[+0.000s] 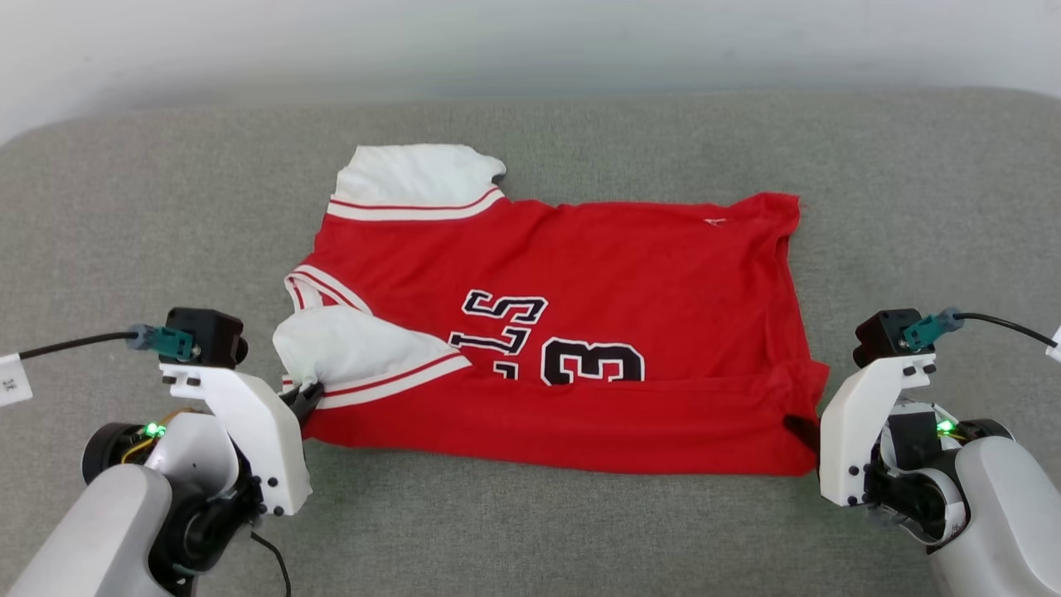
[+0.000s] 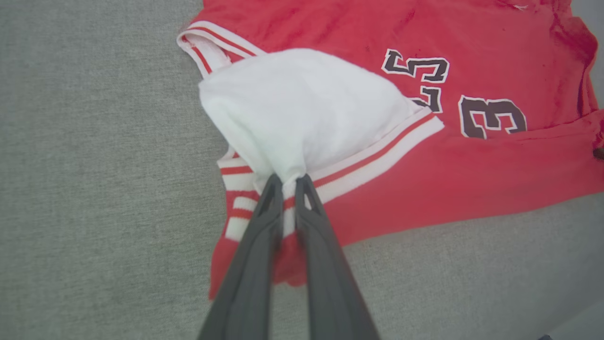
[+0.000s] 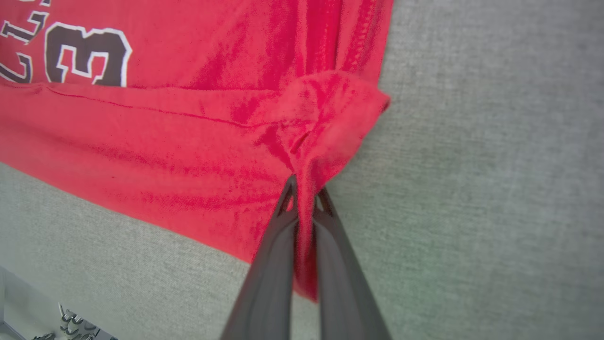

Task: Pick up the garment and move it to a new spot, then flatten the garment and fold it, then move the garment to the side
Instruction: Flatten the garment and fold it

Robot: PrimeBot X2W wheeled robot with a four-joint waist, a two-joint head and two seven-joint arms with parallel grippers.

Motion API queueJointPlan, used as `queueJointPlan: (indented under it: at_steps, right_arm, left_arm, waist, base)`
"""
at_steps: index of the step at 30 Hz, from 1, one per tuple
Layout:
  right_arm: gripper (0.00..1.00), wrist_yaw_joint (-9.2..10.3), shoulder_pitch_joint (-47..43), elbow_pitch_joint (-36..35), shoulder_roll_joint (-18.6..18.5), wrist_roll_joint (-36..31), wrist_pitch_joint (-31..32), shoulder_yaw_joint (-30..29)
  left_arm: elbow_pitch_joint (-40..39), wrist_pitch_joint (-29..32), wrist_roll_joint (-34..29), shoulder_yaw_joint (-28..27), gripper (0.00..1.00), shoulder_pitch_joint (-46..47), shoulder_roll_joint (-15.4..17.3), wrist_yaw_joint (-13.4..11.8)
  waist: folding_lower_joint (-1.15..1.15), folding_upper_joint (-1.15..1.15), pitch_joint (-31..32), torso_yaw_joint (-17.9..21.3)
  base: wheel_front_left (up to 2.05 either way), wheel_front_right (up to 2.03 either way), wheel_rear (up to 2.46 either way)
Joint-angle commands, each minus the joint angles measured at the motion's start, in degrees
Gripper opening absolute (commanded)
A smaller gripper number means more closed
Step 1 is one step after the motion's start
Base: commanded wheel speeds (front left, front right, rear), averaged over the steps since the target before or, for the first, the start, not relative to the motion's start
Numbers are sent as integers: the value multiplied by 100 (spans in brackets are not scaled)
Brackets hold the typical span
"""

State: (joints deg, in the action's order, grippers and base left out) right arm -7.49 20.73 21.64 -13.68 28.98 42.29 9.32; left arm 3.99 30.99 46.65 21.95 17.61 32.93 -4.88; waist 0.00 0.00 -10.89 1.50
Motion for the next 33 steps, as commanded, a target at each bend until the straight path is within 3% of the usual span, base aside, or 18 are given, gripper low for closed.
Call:
queueJointPlan:
  at_steps: [1, 14, 20, 21, 22, 23, 24, 33]
  right_arm:
    - [0, 0, 58, -53, -45, 20, -59, 44]
    - [0, 1, -619, -603, -260, 251, -67, 280]
    - [0, 1, -1154, -787, -292, 293, -5, 160]
    - [16, 1, -1225, -770, -273, 272, -39, 149]
    - [58, 1, -1288, -754, -239, 266, -71, 138]
    - [100, 1, -1330, -747, -223, 250, -168, 118]
    - [100, 1, -1371, -736, -218, 215, -279, 100]
    - [100, 1, -1399, -1082, -148, -269, -2160, -49]
  left_arm:
    - [21, -38, 17, 9, 0, -88, -20, -23]
    - [-232, -37, 142, 59, 0, -932, -11, -334]
    - [-309, 0, 245, 142, 0, -1400, -53, -427]
    - [-263, -58, 224, 136, 0, -1413, -79, -443]
    - [-209, -90, 221, 142, 25, -1432, -118, -457]
    - [-163, -119, 237, 150, 88, -1431, -172, -454]
    - [-99, -181, 228, 147, 100, -1397, -208, -455]
    - [222, -1141, -165, -108, 100, -958, -372, -570]
  waist:
    - [0, 0, 130, 25]
    - [0, 0, 1086, 46]
    - [0, 0, 1160, 28]
    - [0, 0, 1149, 28]
    - [0, 0, 1136, 33]
    - [0, 0, 1124, 38]
    - [0, 0, 1110, 39]
    - [0, 0, 1061, 259]
  base:
    - [0, 0, 0]
    - [0, 0, 0]
    - [0, 0, 0]
    - [0, 0, 0]
    - [0, 0, 0]
    - [0, 0, 0]
    - [0, 0, 0]
    - [0, 0, 0]
